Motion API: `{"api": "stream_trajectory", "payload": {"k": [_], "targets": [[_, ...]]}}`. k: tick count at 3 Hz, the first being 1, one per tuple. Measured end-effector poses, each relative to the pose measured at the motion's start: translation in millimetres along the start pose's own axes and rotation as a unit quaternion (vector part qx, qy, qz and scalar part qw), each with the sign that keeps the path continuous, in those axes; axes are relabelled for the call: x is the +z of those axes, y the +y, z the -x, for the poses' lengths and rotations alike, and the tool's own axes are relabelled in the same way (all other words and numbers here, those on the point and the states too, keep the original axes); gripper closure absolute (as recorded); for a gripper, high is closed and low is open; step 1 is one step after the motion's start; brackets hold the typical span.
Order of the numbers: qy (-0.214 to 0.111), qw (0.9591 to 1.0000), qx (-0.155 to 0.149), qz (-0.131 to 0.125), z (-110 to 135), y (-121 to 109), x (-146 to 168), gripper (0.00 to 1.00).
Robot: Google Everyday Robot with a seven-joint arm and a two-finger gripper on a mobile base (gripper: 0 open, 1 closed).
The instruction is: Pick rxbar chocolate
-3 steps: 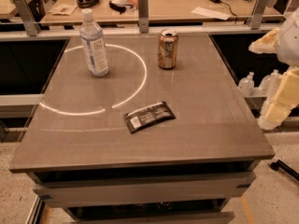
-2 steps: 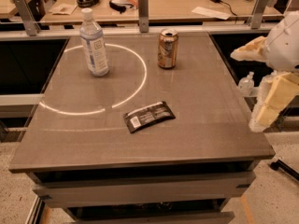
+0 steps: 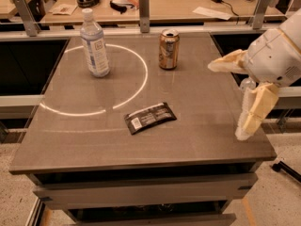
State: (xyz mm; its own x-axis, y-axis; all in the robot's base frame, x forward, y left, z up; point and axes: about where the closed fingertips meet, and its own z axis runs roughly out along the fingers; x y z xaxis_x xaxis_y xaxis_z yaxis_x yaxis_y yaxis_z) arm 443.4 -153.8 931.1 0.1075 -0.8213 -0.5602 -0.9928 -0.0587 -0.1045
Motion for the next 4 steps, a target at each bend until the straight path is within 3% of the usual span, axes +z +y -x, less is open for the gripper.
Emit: {"api": "stream_trajectory", "payload": {"k": [1, 3, 4], "targets": [[-0.022, 0.9995, -0.020, -0.001, 11.7, 3.0, 21.3, 0.00], [-0.062, 0.9968, -0.049, -0.009, 26.0, -18.6, 63.7, 0.00], [-0.062, 0.9968, -0.049, -0.009, 26.1, -18.6, 63.8, 0.00]]}}
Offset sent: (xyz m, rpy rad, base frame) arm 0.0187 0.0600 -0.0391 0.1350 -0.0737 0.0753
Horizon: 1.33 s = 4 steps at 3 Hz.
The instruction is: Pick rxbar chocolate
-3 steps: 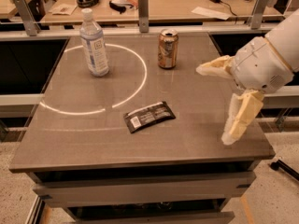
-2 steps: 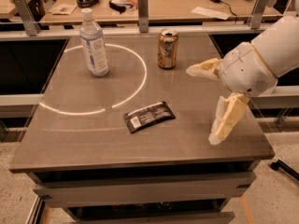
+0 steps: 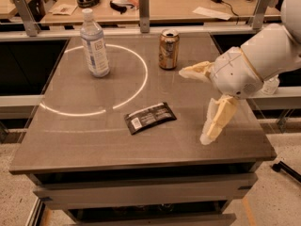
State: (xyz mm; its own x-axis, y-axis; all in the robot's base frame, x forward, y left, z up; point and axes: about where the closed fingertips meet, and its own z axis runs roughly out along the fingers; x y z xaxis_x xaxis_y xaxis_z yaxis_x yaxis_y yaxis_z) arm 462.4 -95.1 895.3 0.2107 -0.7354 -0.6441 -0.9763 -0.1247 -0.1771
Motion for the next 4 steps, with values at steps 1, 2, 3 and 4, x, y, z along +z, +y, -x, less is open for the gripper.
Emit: {"api": "stream_trajectory", "payload": {"k": [1, 2, 3, 4], "targets": [[0.007, 0.9999, 0.008, 0.008, -1.9, -5.4, 9.2, 0.00], [0.018, 0.9997, 0.013, 0.013, -3.6, -13.5, 20.7, 0.00], [0.022, 0.9994, 0.007, 0.028, -0.1, -17.7, 36.0, 0.00], [0.019, 0.9989, 0.000, 0.044, 4.0, -19.6, 56.3, 0.00]]}}
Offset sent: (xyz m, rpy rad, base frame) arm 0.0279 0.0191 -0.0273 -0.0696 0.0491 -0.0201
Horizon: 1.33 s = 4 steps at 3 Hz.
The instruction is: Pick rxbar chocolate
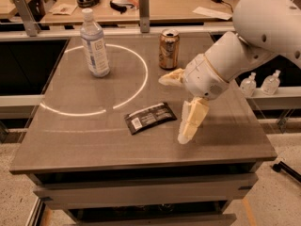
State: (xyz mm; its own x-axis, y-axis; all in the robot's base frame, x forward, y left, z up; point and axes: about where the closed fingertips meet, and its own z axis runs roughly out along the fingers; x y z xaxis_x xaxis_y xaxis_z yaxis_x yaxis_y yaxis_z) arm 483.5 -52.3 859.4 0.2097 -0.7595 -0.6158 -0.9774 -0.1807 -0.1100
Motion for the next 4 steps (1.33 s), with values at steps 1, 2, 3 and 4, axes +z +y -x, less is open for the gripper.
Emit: {"api": "stream_trajectory", "payload": {"k": [1, 2, 3, 4], "targets": [[0.001, 0.9997, -0.008, 0.023, 2.2, -5.1, 21.2, 0.00], [0.002, 0.9991, -0.015, 0.038, -0.1, -15.4, 35.6, 0.00], [0.000, 0.9983, -0.027, 0.052, 0.3, -26.2, 46.2, 0.00], [0.001, 0.9969, -0.020, 0.076, -3.9, -32.2, 55.5, 0.18]]}}
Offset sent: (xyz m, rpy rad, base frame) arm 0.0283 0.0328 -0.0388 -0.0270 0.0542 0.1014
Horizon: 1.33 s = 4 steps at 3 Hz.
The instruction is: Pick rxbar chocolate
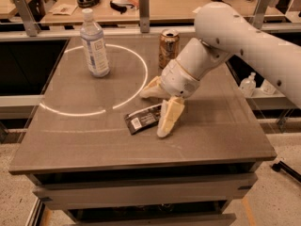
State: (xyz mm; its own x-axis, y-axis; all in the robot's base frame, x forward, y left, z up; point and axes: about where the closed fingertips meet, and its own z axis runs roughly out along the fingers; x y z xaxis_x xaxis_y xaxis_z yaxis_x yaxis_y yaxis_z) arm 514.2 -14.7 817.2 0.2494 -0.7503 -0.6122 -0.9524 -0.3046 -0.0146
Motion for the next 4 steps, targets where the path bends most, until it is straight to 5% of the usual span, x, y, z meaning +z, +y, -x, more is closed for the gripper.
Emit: {"api": "stream_trajectory", "payload": {"k": [3, 4], "targets": [[0.001, 0.9998, 0.006, 0.018, 3.5, 0.6, -3.3, 0.88], [0.001, 0.9998, 0.006, 0.018, 4.6, 0.7, -4.7, 1.00]]}}
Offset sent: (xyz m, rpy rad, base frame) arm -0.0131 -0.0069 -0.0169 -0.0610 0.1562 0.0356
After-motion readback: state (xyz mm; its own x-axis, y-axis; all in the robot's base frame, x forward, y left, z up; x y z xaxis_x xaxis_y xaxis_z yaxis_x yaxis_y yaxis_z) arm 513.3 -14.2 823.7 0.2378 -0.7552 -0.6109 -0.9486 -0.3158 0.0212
